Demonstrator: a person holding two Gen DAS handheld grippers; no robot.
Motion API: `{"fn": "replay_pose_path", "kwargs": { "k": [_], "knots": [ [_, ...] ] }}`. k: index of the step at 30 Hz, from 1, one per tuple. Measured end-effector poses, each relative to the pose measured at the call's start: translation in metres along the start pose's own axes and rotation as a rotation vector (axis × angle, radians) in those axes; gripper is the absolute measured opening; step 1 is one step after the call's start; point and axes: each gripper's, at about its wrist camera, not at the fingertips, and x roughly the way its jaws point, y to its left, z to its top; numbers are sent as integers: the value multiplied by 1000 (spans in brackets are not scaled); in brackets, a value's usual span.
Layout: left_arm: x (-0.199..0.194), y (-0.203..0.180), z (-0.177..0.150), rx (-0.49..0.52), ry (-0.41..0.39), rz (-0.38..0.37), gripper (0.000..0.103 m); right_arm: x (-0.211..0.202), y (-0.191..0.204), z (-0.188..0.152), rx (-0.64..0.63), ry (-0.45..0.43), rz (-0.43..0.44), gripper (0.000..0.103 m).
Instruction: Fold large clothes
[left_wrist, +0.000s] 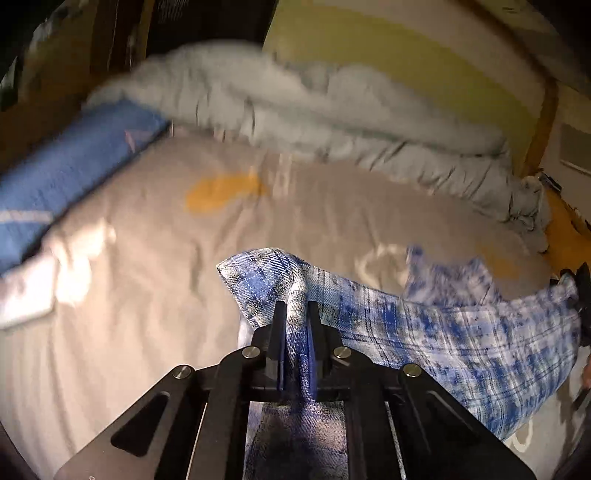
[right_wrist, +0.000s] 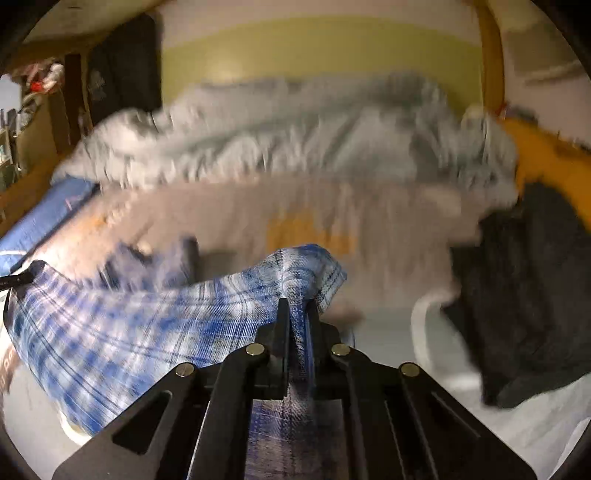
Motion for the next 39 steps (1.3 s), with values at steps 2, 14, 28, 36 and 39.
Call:
{"fn": "replay_pose_path", "kwargs": {
  "k": [2, 14, 28, 36, 39],
  "knots": [
    [-4, -3, 4, 17, -24, 32, 10, -2, 6, 5, -46, -23, -41, 6],
    [30, -4, -20, 134, 61, 141, 46, 43, -49, -29, 195, 203, -186, 41],
    [-75, -71, -26, 210, -182, -30, 85, -49, 27, 12, 152, 44, 107, 83],
    [-110, -111, -52, 276, -251, -67, 92, -63, 66, -1, 99, 63, 173, 99],
    [-117, -111, -58, 263, -298, -62, 103, -69, 65, -5, 99, 48, 162, 102]
  ]
}}
